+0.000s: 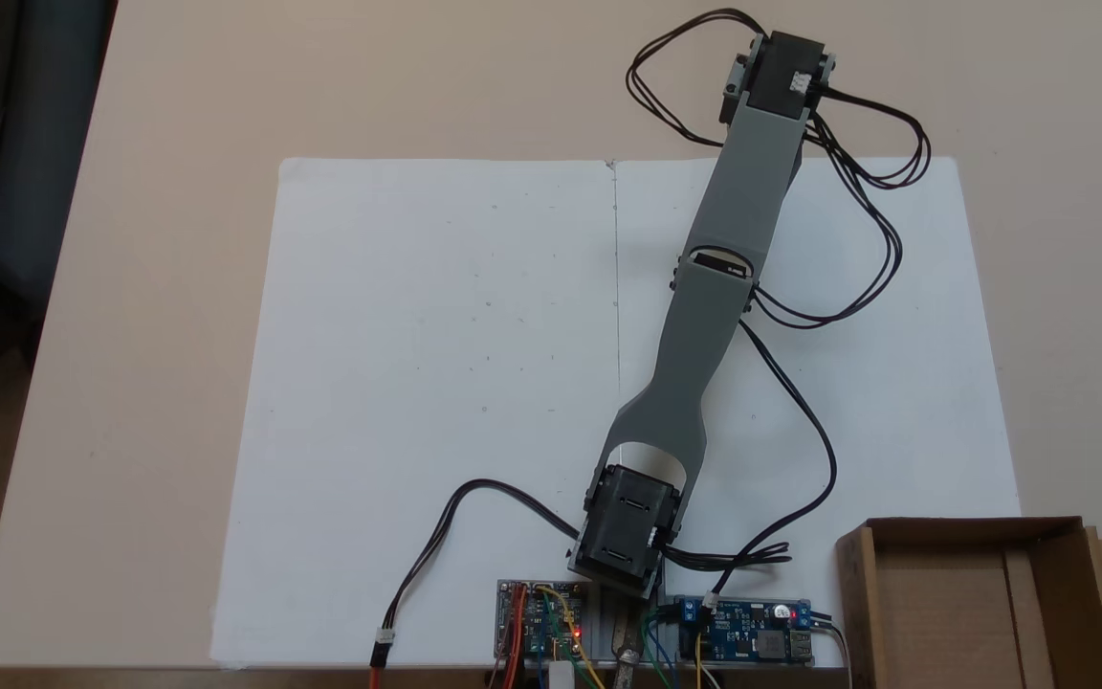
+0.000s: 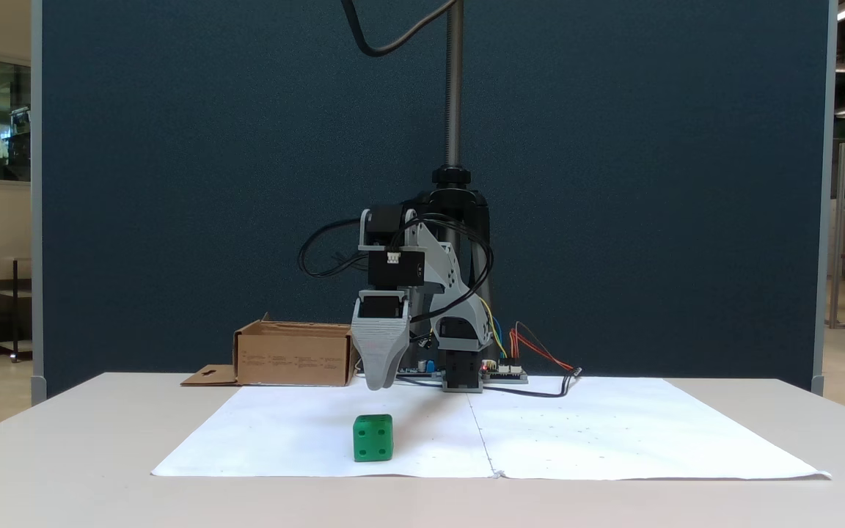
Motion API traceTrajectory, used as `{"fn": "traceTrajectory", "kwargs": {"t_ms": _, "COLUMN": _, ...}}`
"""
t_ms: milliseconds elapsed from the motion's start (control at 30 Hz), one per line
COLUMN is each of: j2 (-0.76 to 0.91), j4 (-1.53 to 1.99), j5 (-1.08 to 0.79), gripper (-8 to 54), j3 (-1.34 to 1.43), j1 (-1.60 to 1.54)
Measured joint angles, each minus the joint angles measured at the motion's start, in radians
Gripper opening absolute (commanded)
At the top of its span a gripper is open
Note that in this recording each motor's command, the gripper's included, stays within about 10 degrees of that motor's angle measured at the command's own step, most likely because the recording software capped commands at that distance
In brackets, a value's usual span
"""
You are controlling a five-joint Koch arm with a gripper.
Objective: Grasp a green dice and put it in the bin.
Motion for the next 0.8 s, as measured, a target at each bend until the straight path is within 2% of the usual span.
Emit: {"fn": "traceTrajectory", "kwargs": {"t_ms": 800, "j2": -0.02, "j4": 0.0, "j5": -0.006, "gripper": 45.2, "j3": 0.0, "j1": 0.035}}
